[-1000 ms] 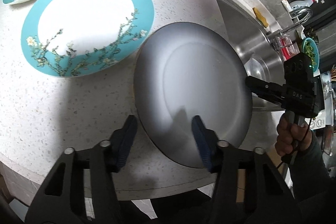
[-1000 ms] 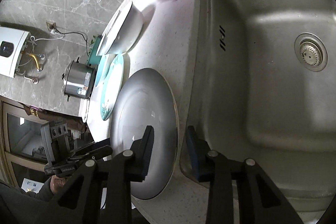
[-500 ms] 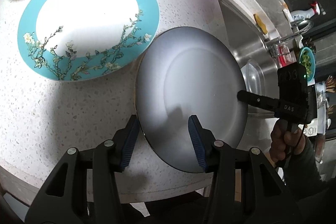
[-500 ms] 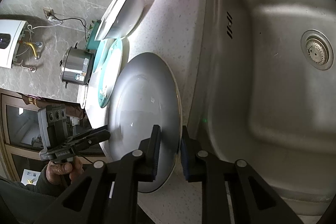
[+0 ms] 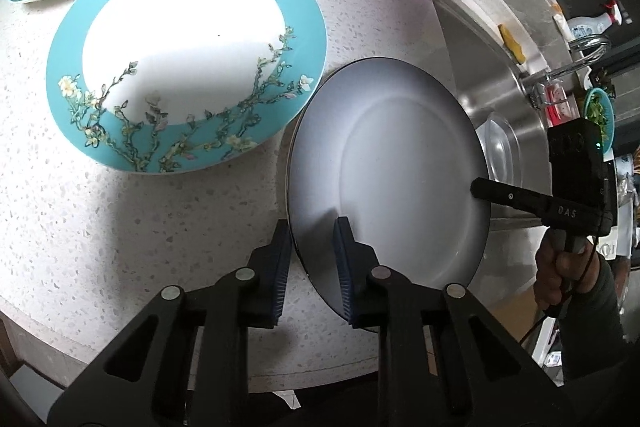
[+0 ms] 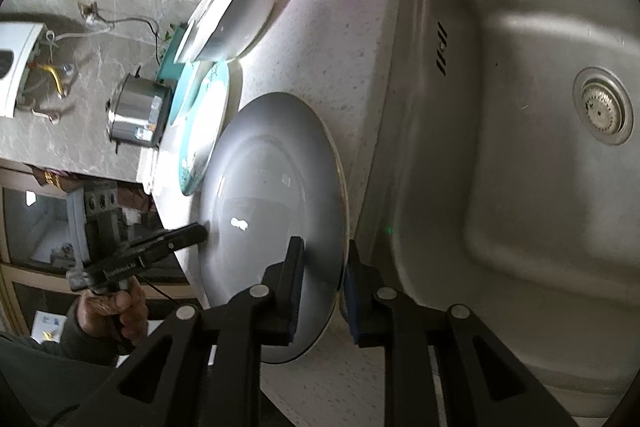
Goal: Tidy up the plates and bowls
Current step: 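Close the left tool on the grey plate rim while the right tool grips it too, then carry the grey plate with both tools toward the rice cooker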
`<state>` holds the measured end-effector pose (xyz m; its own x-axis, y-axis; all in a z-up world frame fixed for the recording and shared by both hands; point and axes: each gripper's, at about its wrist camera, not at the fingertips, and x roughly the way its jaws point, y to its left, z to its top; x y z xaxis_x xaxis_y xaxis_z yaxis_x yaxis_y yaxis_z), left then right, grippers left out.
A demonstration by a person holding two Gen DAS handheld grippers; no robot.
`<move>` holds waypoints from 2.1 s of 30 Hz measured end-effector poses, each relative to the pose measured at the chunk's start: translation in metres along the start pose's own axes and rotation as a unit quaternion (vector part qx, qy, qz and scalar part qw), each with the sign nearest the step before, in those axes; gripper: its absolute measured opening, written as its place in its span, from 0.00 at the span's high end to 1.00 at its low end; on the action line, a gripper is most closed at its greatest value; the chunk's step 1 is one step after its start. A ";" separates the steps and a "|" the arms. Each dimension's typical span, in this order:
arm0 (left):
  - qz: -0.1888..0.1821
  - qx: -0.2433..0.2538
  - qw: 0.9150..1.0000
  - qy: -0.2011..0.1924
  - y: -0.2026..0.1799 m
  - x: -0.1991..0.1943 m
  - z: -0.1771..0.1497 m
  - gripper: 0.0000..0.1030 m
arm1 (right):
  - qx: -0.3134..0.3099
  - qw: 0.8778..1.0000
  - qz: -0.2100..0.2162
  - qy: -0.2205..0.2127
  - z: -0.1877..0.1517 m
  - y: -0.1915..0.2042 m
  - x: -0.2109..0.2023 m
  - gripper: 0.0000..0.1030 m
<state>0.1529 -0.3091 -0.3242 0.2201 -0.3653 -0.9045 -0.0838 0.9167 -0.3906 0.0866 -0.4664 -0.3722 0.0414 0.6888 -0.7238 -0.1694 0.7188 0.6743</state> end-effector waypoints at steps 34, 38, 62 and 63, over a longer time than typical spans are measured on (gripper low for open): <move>0.005 -0.007 0.999 -0.034 -0.007 -0.036 -0.018 0.82 | -0.012 0.999 -0.027 -0.023 -0.006 0.030 -0.017 0.79; 0.010 -0.013 0.999 -0.044 -0.004 -0.050 -0.020 0.82 | -0.021 0.999 -0.024 -0.022 -0.004 0.039 -0.017 0.79; 0.017 -0.048 0.995 -0.087 0.081 -0.133 -0.006 0.82 | -0.065 0.998 -0.017 -0.013 0.028 0.121 0.022 0.79; 0.017 -0.049 0.995 -0.089 0.090 -0.139 -0.003 0.82 | -0.065 0.998 -0.017 -0.012 0.031 0.127 0.026 0.79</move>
<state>0.1118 -0.1761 -0.2344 0.3827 -0.2914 -0.8767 -0.1868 0.9050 -0.3823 0.0969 -0.3539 -0.3009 0.0730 0.6671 -0.7414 -0.2937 0.7248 0.6232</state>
